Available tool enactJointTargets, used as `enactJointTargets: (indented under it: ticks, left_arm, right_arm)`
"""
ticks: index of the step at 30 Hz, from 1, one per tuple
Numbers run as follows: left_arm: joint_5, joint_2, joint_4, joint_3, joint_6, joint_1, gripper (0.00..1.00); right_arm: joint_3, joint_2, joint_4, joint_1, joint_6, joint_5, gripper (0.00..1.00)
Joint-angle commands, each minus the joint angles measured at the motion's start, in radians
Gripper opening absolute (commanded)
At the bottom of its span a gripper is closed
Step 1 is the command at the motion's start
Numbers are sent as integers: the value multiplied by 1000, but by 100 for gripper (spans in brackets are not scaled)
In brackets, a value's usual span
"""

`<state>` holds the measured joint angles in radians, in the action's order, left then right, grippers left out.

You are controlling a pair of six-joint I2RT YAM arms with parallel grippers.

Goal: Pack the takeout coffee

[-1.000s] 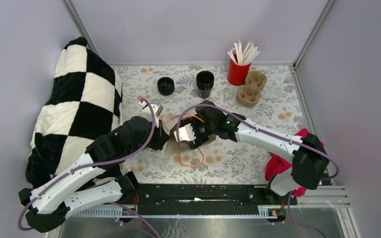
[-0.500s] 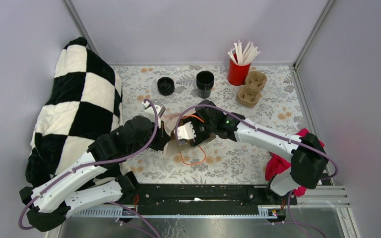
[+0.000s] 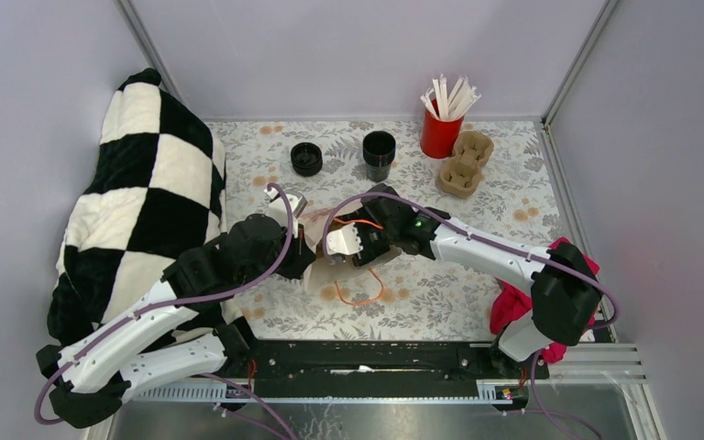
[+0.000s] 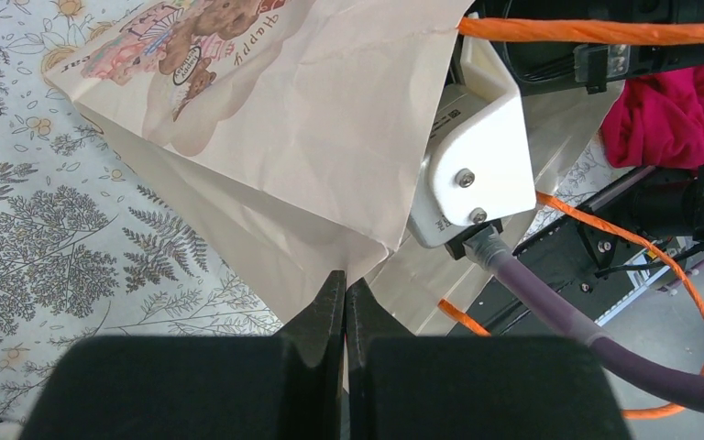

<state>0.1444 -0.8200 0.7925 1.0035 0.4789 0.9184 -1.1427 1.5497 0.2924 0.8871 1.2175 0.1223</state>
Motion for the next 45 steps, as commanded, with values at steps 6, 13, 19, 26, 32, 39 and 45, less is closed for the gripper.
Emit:
enactJointTargets:
  ticks: [6, 13, 19, 26, 32, 39, 45]
  left_arm:
    - [-16, -2, -12, 45, -5, 5, 0]
    - [-6, 1, 10, 69, 21, 4, 0]
    - [-69, -16, 10, 96, 9, 4, 0]
    - [-135, -18, 27, 125, 23, 5, 0]
    - [-201, -9, 37, 125, 44, 4, 0]
    - [-223, -21, 45, 110, 38, 4, 0]
    - [-235, -32, 49, 118, 12, 4, 0]
  right_arm:
    - [36, 25, -194, -28, -17, 43, 0]
    - [16, -12, -145, -35, -30, 103, 0]
    - [30, -63, -111, -33, -57, 152, 0]
    - [57, -131, -22, -21, -67, 180, 0]
    - [58, -161, 45, -6, -81, 193, 0]
    - [76, -131, 83, -2, -55, 167, 0]
    - [83, -95, 19, -2, -35, 161, 0]
